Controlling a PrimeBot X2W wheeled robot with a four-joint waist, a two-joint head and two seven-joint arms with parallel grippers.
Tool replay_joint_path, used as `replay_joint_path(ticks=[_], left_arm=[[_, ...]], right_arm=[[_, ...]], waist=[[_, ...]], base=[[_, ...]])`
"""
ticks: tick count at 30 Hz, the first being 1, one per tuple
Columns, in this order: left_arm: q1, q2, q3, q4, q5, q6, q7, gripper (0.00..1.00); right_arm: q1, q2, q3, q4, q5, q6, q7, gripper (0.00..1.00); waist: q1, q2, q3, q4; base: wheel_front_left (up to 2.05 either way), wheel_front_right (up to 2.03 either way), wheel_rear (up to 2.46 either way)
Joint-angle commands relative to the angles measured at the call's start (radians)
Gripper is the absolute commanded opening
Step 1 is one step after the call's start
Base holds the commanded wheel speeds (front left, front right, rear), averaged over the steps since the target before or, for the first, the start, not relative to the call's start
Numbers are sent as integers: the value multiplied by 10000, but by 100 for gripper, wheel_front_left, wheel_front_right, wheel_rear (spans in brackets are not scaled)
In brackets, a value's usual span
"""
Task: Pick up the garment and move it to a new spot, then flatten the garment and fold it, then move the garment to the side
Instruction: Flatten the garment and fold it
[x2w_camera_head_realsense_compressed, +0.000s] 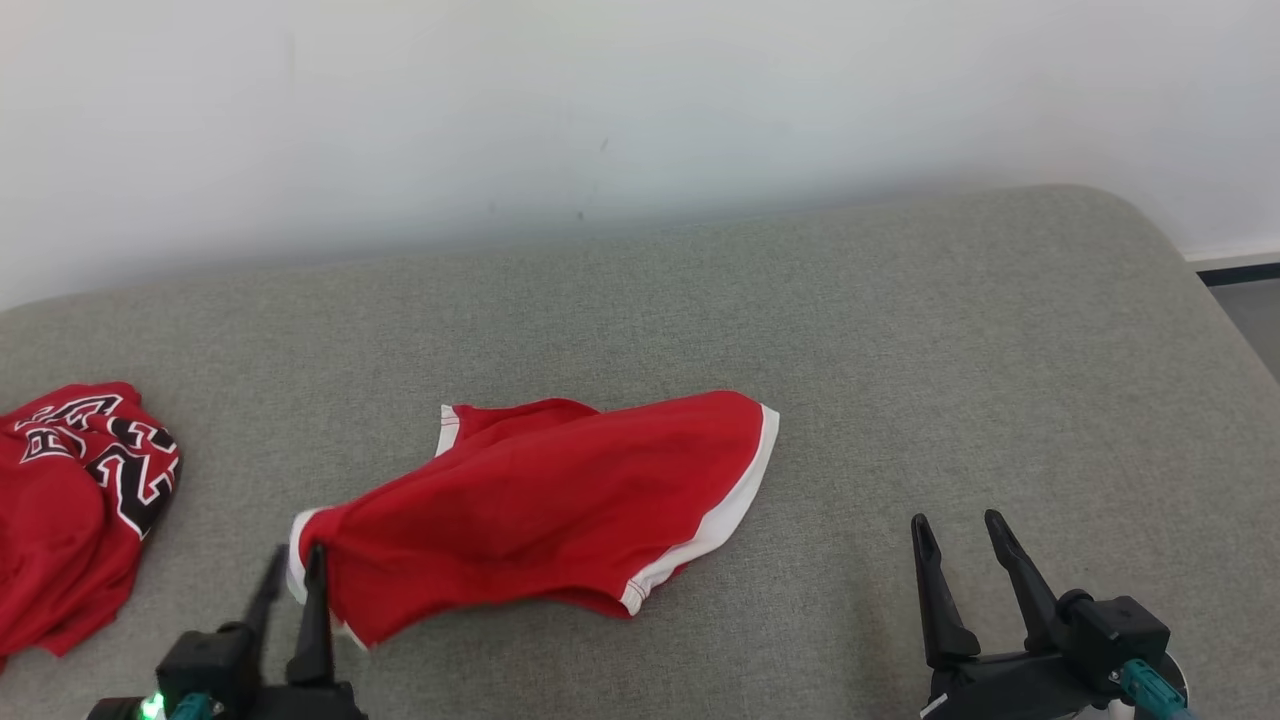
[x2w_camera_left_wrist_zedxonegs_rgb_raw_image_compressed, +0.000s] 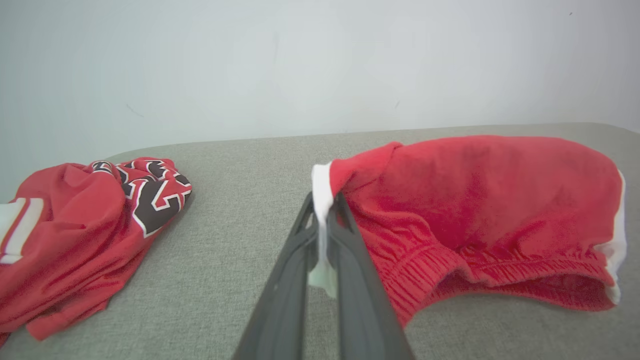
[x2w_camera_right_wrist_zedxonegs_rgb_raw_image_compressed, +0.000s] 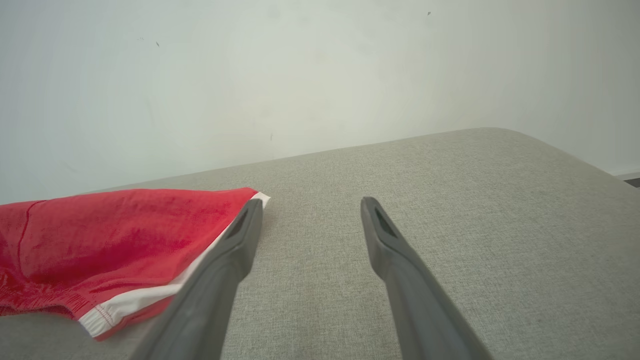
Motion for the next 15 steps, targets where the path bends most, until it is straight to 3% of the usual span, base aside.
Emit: replay_joint_path(ticks=[1, 8, 15], left_arm=[[-106, -39, 116, -115, 80, 91, -34, 100], [578, -384, 576, -1223, 412, 320, -36, 100], [870, -1009, -622, -1681, 818, -435, -35, 100]], right_arm=[[106, -11, -20, -18, 12, -22, -10, 100], [178, -11, -213, -50, 30, -22, -60, 100], [51, -11, -109, -65, 80, -22, -56, 100]], waist=[[1, 0, 9, -42], [1, 0, 46, 121], [1, 0, 208, 311]], base=[[0, 0, 0], [0, 0, 0], [0, 0, 0]])
